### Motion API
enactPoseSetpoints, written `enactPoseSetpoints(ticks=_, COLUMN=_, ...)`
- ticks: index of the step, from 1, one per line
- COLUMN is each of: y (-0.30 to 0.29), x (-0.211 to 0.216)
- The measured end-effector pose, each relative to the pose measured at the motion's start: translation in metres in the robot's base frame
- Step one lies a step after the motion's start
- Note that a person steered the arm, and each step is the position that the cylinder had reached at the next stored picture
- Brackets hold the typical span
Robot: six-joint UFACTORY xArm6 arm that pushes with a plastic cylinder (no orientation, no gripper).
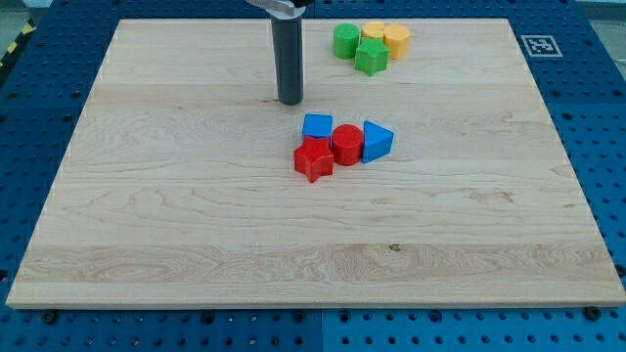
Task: Place your arm in between the blue blocks
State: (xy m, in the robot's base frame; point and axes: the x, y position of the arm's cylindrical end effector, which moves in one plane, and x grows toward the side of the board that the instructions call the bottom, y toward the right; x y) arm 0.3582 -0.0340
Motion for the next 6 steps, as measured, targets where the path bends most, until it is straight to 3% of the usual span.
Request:
enactPoseSetpoints(ticks=2, y=0.017, x=0.001)
enactPoseSetpoints(ticks=4, y=0.055, x=0.052)
enactPoseSetpoints(ticks=6, y=0.065, x=0.054)
